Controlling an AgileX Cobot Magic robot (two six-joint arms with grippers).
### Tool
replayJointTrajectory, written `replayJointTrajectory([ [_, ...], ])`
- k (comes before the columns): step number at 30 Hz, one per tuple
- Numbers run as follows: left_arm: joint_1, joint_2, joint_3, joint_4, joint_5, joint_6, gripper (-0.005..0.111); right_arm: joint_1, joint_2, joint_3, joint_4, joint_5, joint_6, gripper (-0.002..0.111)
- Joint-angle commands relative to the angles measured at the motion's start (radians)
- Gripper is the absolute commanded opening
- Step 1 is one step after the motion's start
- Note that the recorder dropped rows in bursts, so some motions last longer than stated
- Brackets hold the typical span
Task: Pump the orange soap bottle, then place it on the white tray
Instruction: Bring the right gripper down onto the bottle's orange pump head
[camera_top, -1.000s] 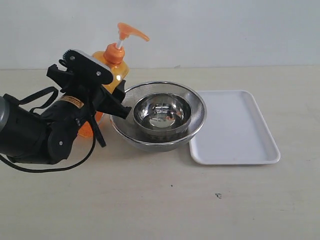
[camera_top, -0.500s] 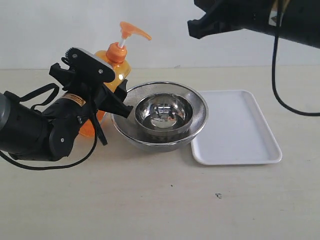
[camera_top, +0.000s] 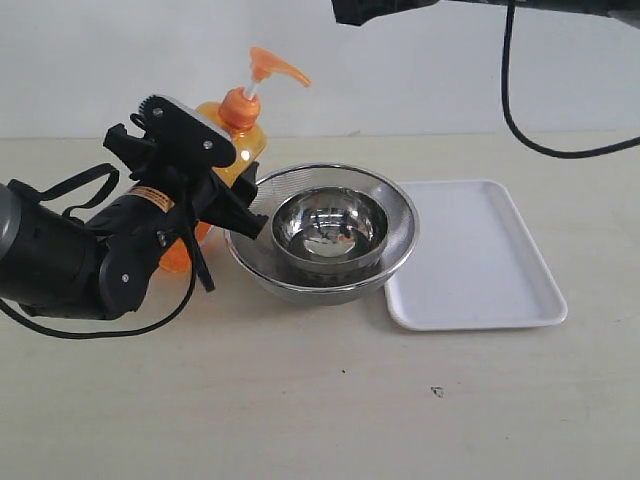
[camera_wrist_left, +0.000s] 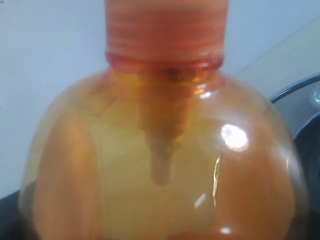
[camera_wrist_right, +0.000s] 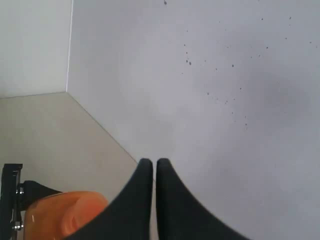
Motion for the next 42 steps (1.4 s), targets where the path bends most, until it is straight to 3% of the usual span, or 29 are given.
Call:
replayJointTrajectory([
  [1,0.001,0.004,0.004,-0.01,0.077,-0.009,0.005,0.001,0.027,-0.041,-0.031,-0.011,0.04,0.0],
  [17,-0.003,0.004,0.004,-0.007,0.097,-0.009,0.005,0.017,0.152,-0.181,-0.189,-0.061,0.305,0.0],
  [22,-0.003,0.004,0.004,-0.007,0.106,-0.009,0.005,0.021,0.192,-0.195,-0.297,-0.149,0.411,0.0],
  [28,-0.003,0.004,0.004,-0.007,0.113,-0.009,0.005,0.021,0.203,-0.193,-0.488,-0.135,0.563,0.0],
  [42,-0.003,0.004,0.004,0.019,0.12,-0.009,0.005,0.021,0.203,-0.193,-0.478,-0.097,0.562,0.0],
])
